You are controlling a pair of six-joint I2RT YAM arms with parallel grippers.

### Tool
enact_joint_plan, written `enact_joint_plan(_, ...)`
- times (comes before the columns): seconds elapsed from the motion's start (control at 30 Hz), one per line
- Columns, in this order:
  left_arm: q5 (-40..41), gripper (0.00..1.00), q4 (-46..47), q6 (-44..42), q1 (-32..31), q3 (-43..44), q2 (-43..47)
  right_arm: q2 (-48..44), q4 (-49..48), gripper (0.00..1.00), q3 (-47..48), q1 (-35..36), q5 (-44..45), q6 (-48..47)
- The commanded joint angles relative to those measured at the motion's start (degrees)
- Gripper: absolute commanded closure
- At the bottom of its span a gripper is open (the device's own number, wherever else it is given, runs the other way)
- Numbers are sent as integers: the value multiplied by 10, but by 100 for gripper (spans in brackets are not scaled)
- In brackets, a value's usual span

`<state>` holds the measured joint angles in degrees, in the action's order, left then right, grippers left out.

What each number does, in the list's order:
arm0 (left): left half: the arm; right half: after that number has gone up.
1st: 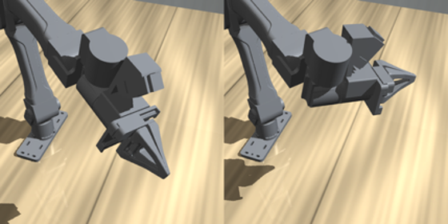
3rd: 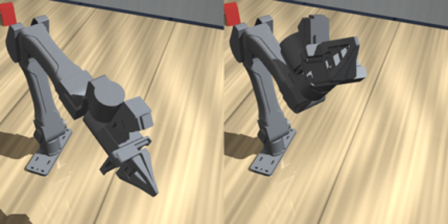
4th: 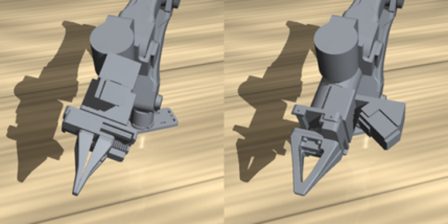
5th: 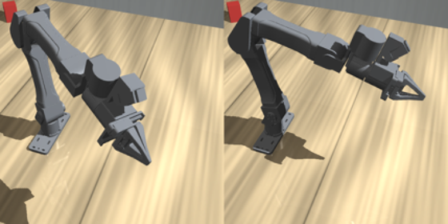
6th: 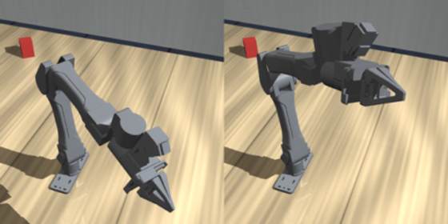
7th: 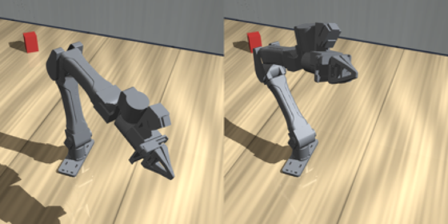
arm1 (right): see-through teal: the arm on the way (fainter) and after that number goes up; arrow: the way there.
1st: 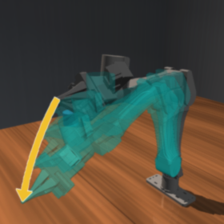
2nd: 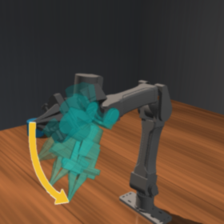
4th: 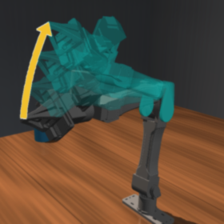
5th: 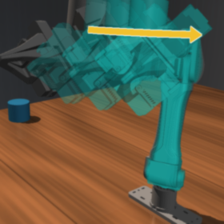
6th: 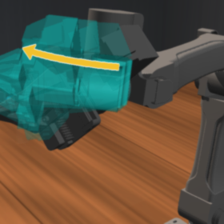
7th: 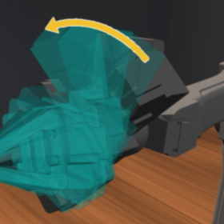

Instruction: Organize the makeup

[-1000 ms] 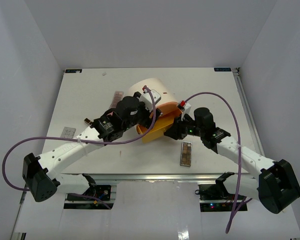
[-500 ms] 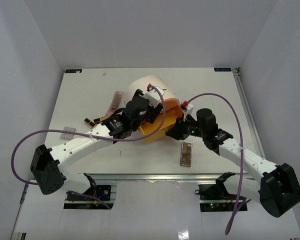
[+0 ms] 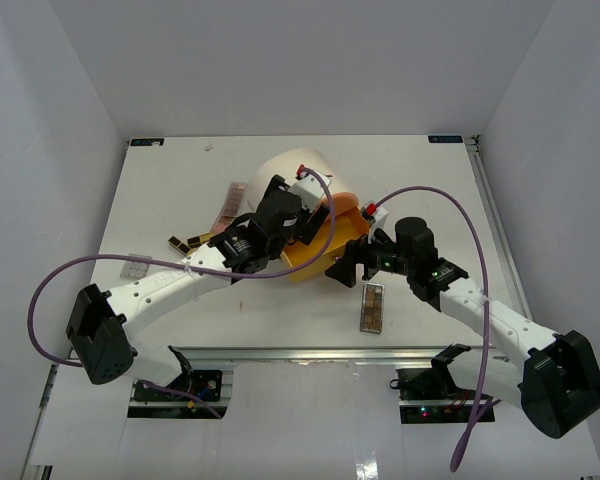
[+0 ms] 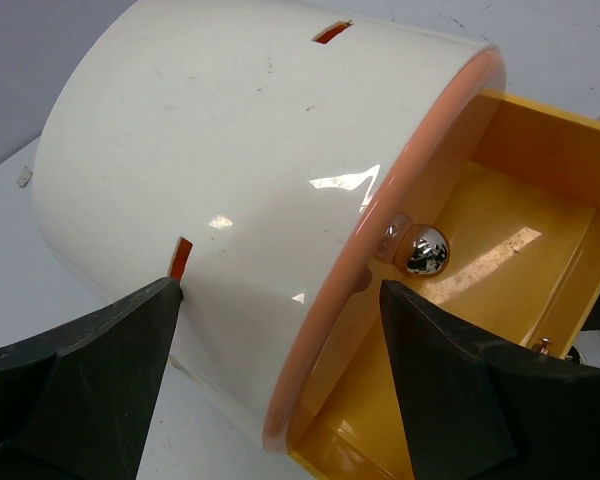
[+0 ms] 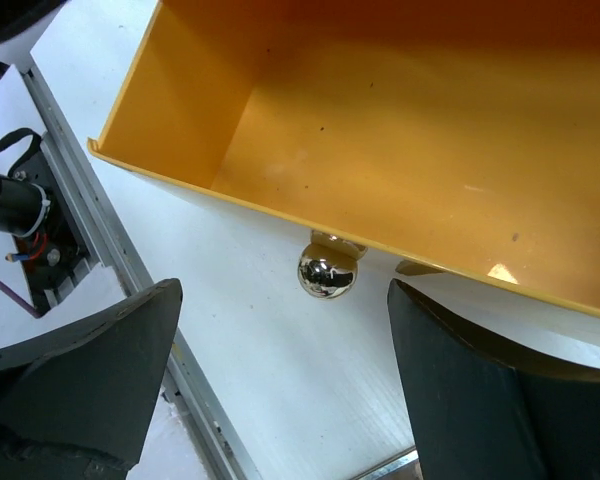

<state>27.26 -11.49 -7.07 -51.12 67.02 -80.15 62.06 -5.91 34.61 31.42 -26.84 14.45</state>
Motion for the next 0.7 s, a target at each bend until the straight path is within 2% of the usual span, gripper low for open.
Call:
enact_joint_plan(0.0, -26, 8, -25, 34, 5, 13, 22, -33, 5, 10, 19, -7, -15, -51)
enact_joint_plan(0.1, -44, 7, -29, 51, 5, 26, 38, -48, 38, 10, 28, -15, -37, -91)
enact_joint_plan(0.2, -59, 7, -30, 65, 5, 37, 64, -67, 105, 10, 40, -36, -92, -171)
enact_joint_plan(0.27, -72, 7, -32, 84, 6, 39, 87, -71, 172, 10, 65, -56, -162, -235)
enact_joint_plan(0.33, -96, 7, -36, 97, 6, 38, 109, -65, 285, 10, 94, -81, -207, -331)
enact_joint_plan(0.4, -110, 7, -40, 117, 6, 33, 145, -60, 358, 10, 131, -101, -245, -393)
enact_joint_plan(0.5, -126, 6, -43, 150, 5, 5, 209, -65, 451, 10, 154, -142, -263, -480)
enact_joint_plan(0.67, -94, 6, -58, 175, 7, -66, 294, -76, 485, 10, 155, -212, -236, -517)
